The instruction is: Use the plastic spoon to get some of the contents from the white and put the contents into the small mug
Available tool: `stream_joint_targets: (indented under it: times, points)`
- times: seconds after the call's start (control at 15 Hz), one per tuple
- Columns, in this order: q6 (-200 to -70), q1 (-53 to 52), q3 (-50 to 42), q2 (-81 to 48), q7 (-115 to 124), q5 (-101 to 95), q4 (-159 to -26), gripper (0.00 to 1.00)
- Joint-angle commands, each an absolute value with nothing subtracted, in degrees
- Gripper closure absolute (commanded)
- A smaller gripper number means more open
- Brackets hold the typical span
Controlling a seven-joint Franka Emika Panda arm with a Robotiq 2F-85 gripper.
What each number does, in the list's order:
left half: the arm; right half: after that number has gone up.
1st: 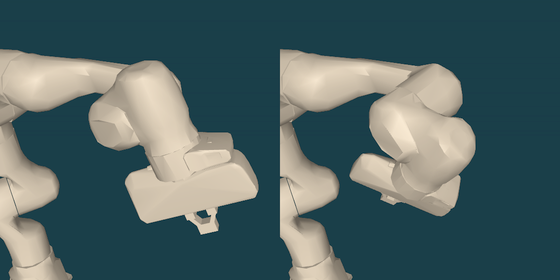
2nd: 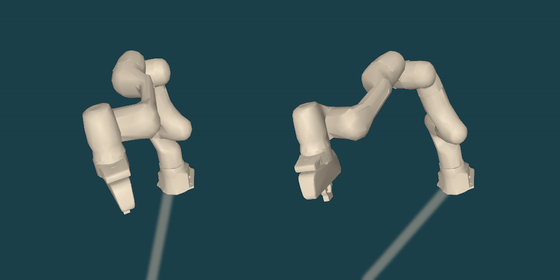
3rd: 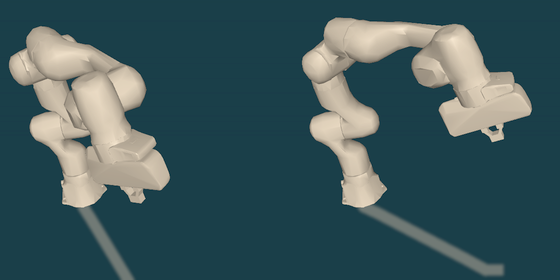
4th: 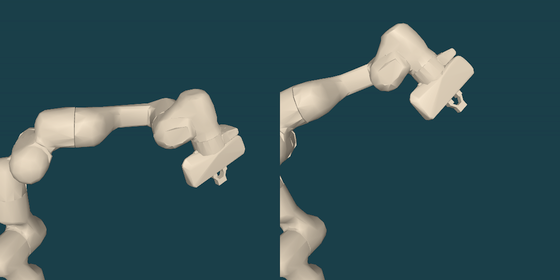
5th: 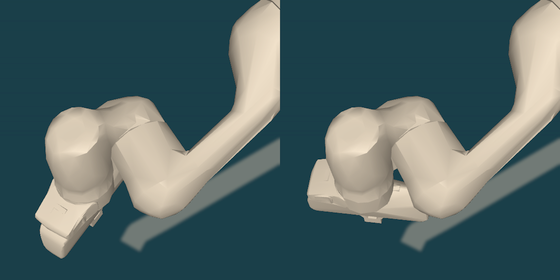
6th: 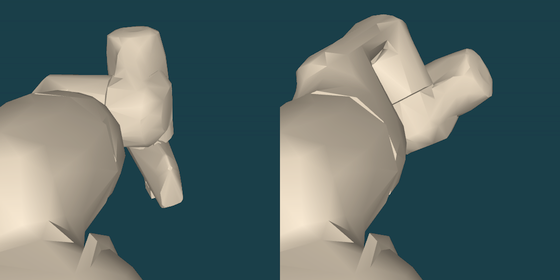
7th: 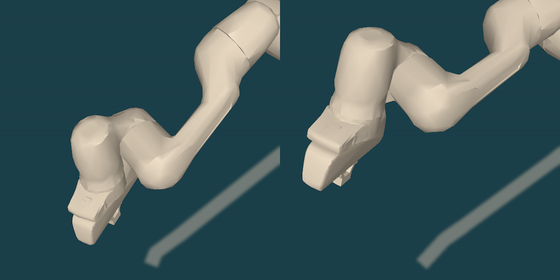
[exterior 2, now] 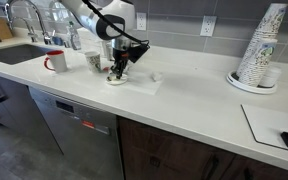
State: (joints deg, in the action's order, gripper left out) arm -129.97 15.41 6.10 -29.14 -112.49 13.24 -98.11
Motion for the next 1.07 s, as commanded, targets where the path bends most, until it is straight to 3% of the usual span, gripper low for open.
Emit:
stream_joint_targets:
  times: [0.0, 1.0]
  points:
    - [-126.96, 15.96, 5.91, -32.09, -114.81, 14.82, -95.46, 0.96]
    - [-131.78, 14.59, 4.51, -31.43, -115.21, 12.42, -96.39, 0.96]
